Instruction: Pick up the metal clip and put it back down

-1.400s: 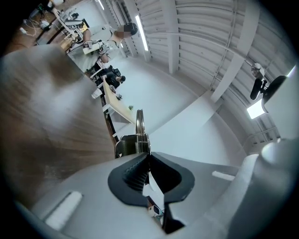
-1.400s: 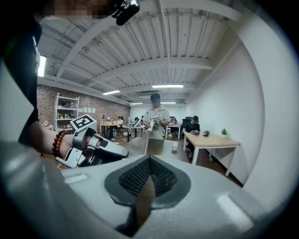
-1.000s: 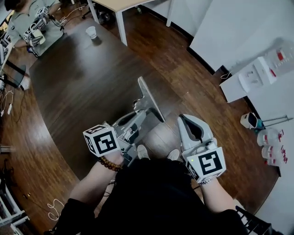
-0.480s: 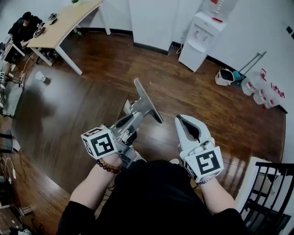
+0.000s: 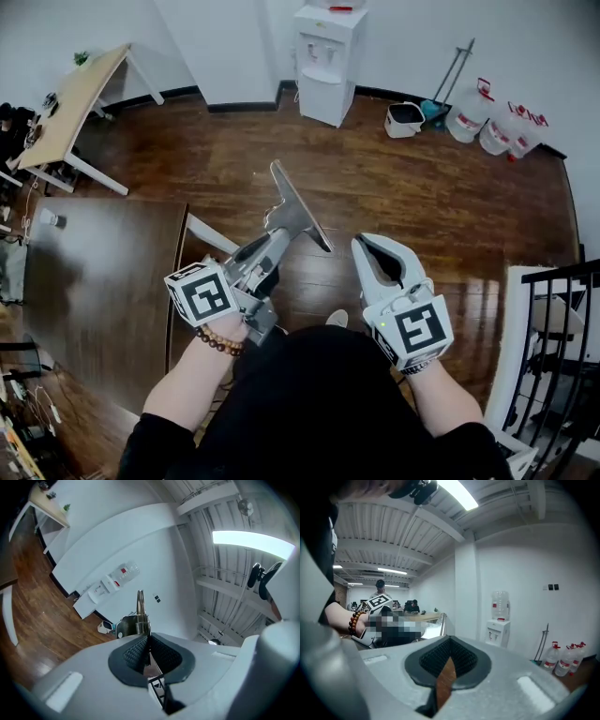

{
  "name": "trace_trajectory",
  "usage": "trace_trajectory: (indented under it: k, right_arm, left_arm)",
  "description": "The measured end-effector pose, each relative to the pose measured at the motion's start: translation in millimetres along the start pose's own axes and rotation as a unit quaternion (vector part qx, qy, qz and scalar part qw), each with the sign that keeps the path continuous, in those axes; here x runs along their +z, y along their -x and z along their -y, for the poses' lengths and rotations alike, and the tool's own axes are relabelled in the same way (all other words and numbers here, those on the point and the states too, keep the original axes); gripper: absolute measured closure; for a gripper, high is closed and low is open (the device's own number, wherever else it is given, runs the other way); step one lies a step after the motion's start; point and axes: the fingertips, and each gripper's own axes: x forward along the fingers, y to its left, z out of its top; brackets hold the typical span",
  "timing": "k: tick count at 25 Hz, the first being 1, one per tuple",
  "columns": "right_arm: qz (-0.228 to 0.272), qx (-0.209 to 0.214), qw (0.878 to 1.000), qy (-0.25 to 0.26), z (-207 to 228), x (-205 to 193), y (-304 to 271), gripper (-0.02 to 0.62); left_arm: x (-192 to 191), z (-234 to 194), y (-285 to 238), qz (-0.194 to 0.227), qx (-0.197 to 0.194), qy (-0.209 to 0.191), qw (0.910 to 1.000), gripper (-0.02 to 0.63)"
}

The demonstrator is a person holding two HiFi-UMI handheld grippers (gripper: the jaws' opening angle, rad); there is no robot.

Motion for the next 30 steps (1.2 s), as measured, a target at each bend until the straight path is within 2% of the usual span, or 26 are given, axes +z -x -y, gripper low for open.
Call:
trace_trajectory:
  k: [8,12,15,18,21,26,30]
  right_arm:
    - [0.005,-0.088,0.996,-0.025,67,-15,70,0.606]
    - [0.001,-0.149,0.988,-0.040,86,-20,90,0.606]
    - [-0.003,-0.200,0.978,-0.050,97,-24,105,0.606]
    - [-0.013,-0.257,0.965,-0.060,105,-29,122,0.606]
    - [-0.024,-0.313,0.947,-0.068,125,-30,140,0.606]
    - [-0.043,-0.386,0.918,-0.082,111,-35,150,0.606]
    - [-0.059,-0.450,0.885,-0.100,105,-45,185,0.606]
  left_arm:
    - [-49,52,-81,-0.083,-0.055,-0.016,0.9949,0.581]
    - [-61,64,-110,-0.133,-0.090,-0.021,0.9868,0.581]
    - [-69,72,-131,-0.171,-0.123,-0.022,0.9772,0.581]
    - [-81,83,-152,-0.215,-0.161,-0.023,0.9631,0.581]
    - [-94,101,-181,-0.259,-0.200,-0.022,0.9448,0.581]
    - [-112,105,-186,-0.326,-0.251,-0.019,0.9114,0.581]
    - [-145,124,-190,-0.377,-0.288,-0.014,0.8801,0.581]
